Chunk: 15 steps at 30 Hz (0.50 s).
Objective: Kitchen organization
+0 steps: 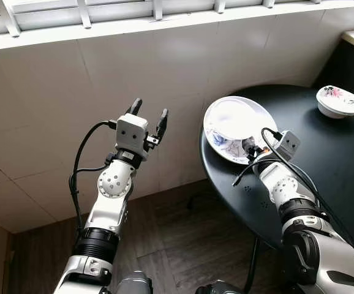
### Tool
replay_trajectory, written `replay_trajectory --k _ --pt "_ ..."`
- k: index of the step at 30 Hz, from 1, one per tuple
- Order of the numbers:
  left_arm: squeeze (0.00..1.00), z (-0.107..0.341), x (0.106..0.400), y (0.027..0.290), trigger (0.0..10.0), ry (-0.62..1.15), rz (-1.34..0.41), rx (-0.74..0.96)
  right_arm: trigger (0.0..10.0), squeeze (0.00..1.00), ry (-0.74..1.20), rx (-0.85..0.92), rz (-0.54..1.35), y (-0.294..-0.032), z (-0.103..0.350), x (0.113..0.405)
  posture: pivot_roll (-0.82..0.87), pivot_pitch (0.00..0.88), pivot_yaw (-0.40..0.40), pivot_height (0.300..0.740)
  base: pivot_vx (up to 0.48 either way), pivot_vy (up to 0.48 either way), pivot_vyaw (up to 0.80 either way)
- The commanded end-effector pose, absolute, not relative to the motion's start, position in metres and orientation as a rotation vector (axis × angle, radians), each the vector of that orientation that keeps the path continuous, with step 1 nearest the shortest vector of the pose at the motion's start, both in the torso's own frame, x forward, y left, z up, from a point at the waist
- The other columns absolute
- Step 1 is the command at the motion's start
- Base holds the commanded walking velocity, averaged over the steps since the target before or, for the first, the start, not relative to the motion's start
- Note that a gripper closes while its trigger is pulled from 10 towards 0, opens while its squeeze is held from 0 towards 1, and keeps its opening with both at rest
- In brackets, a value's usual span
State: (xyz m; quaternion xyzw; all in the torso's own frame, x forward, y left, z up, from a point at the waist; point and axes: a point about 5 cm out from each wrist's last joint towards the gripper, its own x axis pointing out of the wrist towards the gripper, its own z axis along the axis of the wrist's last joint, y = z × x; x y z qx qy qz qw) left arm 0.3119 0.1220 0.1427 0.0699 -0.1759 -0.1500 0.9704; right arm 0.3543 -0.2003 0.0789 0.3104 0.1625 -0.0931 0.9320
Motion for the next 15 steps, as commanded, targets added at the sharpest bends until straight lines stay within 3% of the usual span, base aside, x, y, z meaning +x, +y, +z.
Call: replay_trajectory --k 1,15 --pt "0.00 0.141 0.311 0.119 10.0 -0.345 -0.316 0.152 10.0 0.00 0.310 0.646 -0.224 -0.204 0.085 0.356 0.17 0.000 -0.063 0.740 0.000 0.000 0.00" --pt "0.00 0.142 0.311 0.118 10.0 -0.347 -0.315 0.148 10.0 0.00 0.278 0.648 -0.274 -0.185 0.103 0.349 0.16 0.000 -0.069 0.740 0.000 0.000 0.00"
